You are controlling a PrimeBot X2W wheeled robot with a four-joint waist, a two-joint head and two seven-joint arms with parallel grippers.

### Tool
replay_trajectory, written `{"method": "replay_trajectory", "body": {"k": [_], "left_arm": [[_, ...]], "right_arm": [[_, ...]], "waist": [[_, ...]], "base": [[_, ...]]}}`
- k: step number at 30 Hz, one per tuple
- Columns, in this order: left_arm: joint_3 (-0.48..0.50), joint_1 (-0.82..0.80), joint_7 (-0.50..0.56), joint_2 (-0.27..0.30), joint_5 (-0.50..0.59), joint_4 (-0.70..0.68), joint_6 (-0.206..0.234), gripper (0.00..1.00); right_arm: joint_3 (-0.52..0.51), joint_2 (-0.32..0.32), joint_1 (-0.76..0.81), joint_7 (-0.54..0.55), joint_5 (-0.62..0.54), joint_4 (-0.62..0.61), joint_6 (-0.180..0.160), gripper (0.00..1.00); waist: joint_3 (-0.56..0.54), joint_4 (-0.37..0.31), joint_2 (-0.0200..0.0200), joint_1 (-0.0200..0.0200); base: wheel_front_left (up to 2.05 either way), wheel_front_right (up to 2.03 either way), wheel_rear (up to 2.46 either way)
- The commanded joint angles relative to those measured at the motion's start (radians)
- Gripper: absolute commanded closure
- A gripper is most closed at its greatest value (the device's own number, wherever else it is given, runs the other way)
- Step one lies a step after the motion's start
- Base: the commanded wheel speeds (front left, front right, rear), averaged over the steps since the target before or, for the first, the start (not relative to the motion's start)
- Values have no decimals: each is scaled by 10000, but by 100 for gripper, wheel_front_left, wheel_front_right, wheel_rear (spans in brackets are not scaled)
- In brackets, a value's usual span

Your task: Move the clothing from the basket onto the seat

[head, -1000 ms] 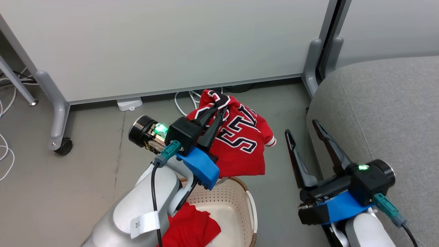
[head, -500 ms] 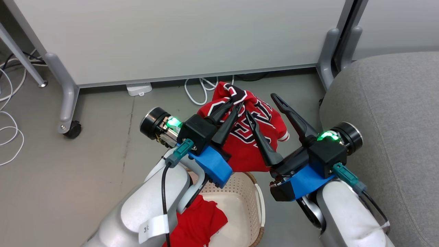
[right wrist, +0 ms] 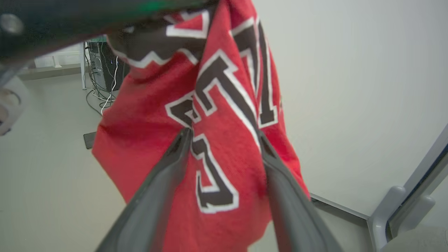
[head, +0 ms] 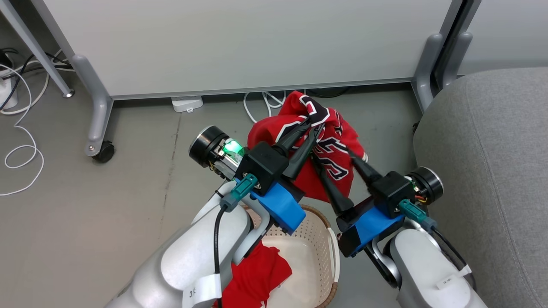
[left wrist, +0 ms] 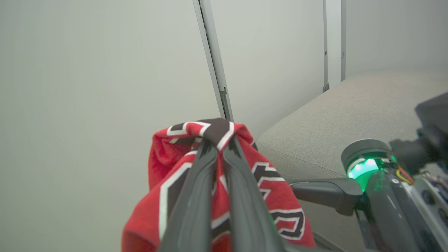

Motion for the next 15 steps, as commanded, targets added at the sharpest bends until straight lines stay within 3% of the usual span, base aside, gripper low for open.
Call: {"method": "replay_trajectory", "body": {"k": [1, 15], "left_arm": [[-28, -120, -75, -4, -10, -65, 23, 100], [-92, -43, -142, 93, -140, 69, 98, 100]], "right_arm": [[87, -9, -234, -8, 217, 151, 1, 100], [237, -5, -210, -7, 437, 39, 1, 100]], "waist": [[-24, 8, 0, -1], [-45, -125, 0, -1]], "base": [[0, 0, 0], [0, 0, 0]]}}
